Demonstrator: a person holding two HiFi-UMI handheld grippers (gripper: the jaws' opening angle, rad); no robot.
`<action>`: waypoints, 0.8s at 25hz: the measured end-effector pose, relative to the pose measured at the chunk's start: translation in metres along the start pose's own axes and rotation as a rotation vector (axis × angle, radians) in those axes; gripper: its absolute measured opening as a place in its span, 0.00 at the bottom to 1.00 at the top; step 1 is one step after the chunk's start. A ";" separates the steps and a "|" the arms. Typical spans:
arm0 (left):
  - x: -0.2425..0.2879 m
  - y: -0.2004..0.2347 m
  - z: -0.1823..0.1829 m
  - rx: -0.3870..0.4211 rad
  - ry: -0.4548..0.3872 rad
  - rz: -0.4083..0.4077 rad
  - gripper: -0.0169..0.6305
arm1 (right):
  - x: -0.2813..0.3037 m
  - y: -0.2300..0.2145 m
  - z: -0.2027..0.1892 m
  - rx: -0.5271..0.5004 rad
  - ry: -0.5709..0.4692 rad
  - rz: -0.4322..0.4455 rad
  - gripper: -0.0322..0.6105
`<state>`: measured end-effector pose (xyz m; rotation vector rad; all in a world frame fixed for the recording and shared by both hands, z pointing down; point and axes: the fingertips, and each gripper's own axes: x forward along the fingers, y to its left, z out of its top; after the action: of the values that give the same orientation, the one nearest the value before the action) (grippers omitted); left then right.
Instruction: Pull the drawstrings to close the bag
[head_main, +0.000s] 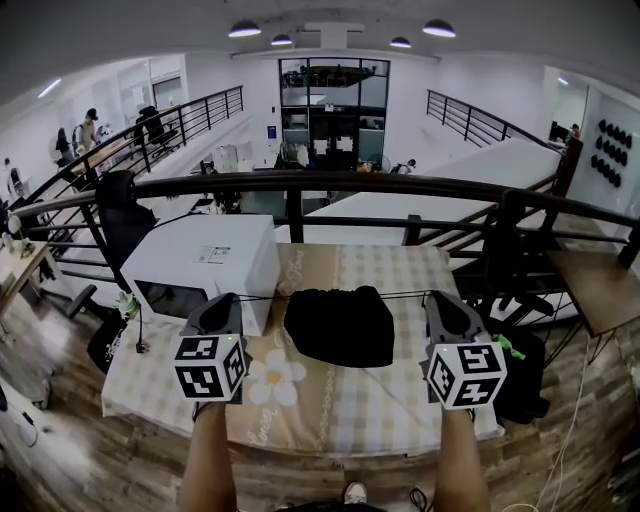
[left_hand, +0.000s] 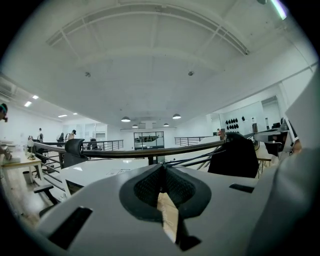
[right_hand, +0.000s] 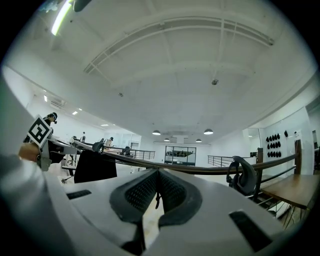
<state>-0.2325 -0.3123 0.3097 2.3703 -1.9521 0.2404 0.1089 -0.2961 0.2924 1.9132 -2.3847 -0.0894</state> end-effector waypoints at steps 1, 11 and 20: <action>0.000 0.001 0.000 -0.003 -0.002 0.004 0.07 | 0.000 -0.002 0.000 0.001 0.001 -0.004 0.08; -0.001 0.013 -0.004 -0.014 -0.003 0.029 0.07 | -0.005 -0.015 -0.007 0.033 0.011 -0.020 0.08; -0.004 0.022 -0.009 -0.014 0.006 0.052 0.07 | -0.010 -0.019 -0.018 0.057 0.047 -0.020 0.09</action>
<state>-0.2556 -0.3118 0.3165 2.3092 -2.0080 0.2354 0.1319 -0.2902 0.3083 1.9411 -2.3634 0.0224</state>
